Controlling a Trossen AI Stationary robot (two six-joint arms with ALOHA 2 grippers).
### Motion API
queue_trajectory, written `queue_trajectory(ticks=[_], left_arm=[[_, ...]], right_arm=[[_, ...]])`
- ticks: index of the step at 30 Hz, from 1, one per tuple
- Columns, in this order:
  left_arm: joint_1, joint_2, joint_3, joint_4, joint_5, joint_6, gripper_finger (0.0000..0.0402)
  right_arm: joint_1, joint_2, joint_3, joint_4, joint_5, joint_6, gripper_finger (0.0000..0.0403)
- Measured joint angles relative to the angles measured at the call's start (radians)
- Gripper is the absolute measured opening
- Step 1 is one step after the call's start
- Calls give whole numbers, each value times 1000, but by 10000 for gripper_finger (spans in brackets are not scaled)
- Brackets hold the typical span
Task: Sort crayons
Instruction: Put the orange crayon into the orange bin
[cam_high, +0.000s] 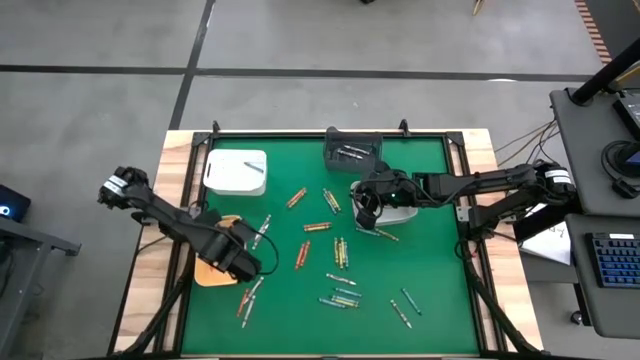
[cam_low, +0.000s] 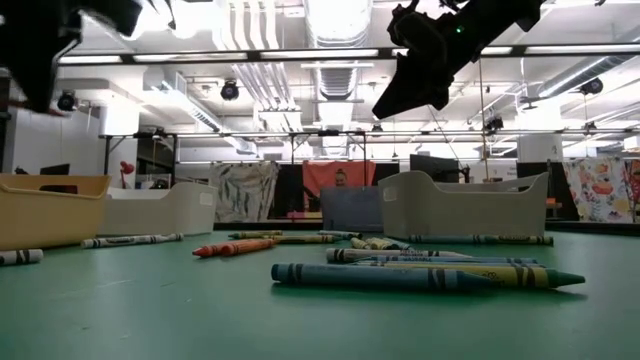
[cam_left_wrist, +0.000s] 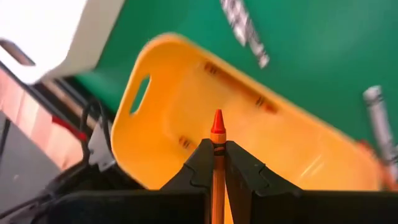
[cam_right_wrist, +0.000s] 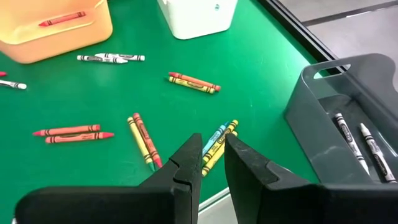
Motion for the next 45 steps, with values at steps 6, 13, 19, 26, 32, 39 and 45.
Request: queue_trajectory(ticks=[6, 13, 19, 26, 32, 39, 45], left_arm=[[-5, 0, -96, 38, 0, 228, 0], [-4, 0, -241, 146, -42, 401, 0], [4, -2, -338, 268, -81, 420, 0], [21, -2, -435, 325, -106, 413, 0], [23, 0, -451, 336, -146, 411, 0], [26, 0, -451, 340, -161, 414, 7], [26, 0, -451, 340, -161, 410, 43]], right_arm=[[0, 0, 0, 0, -2, -6, 59], [2, 0, 0, 1, -1, -20, 59], [3, 0, 0, 1, -1, -18, 59], [5, 0, 0, 1, 0, 23, 59], [5, 0, 0, 5, 0, 46, 59], [7, 0, 0, 11, 0, 47, 59], [11, 0, 0, 18, -1, 46, 59]])
